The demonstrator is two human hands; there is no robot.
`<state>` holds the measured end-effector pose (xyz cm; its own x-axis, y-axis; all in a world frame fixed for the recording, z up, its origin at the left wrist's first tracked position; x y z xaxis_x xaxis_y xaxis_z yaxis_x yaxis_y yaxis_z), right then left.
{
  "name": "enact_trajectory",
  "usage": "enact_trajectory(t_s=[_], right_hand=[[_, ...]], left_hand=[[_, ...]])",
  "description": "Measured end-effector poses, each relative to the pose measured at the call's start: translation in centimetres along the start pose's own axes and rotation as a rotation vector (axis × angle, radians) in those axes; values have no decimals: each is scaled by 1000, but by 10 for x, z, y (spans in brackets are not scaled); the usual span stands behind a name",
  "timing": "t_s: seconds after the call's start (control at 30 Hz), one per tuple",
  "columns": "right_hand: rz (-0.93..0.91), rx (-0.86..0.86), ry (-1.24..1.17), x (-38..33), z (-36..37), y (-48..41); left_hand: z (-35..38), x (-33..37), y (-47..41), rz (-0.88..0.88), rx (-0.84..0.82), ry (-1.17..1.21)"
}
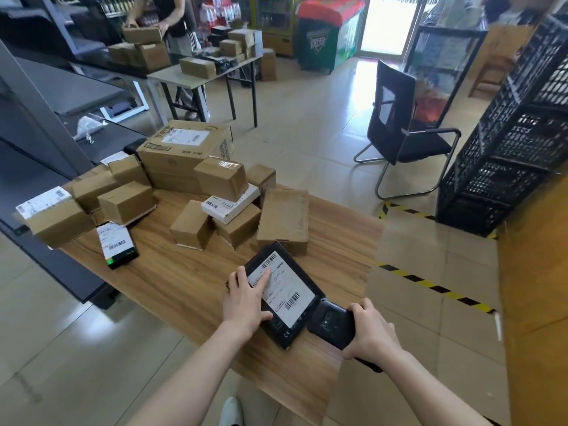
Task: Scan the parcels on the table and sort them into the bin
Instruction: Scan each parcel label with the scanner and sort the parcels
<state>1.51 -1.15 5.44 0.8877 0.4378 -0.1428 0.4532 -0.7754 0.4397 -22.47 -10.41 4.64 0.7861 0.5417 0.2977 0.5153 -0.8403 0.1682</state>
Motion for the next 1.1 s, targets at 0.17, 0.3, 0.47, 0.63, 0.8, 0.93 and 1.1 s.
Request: enact_trajectory(t_s=[0.17, 0.3, 0.47, 0.63, 0.8, 0.93, 1.1], right_hand=[[-3, -15, -5, 1, 5, 2], [4, -3, -24, 3, 7, 2], [32, 7, -125, 2, 16, -2], [85, -10, -249, -16, 29, -10], [146, 8, -291, -39, 40, -23], [209, 14, -330, -56, 47, -35], [289, 23, -417, -78, 55, -48]], left_hand=[[1, 3, 4, 14, 17, -20], [3, -3, 3, -2, 8, -5], [12, -26, 0, -84, -50, 86], [20, -43, -13, -85, -140, 136], [33, -59, -30, -36, -220, 149], [34, -68, -45, 50, -263, 151], [40, -88, -69, 200, -429, 119]])
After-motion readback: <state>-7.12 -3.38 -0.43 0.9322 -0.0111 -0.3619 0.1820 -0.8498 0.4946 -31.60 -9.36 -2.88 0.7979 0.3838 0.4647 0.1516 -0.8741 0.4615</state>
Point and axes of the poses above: each hand's wrist, its own y-axis away from the middle knuckle, its own z-axis out of the palm, x = y × z, the point moved 7 cm from there along -y, towards the middle knuckle, and after that the axes turned 9 degrees about y, right-handed, at the moved point
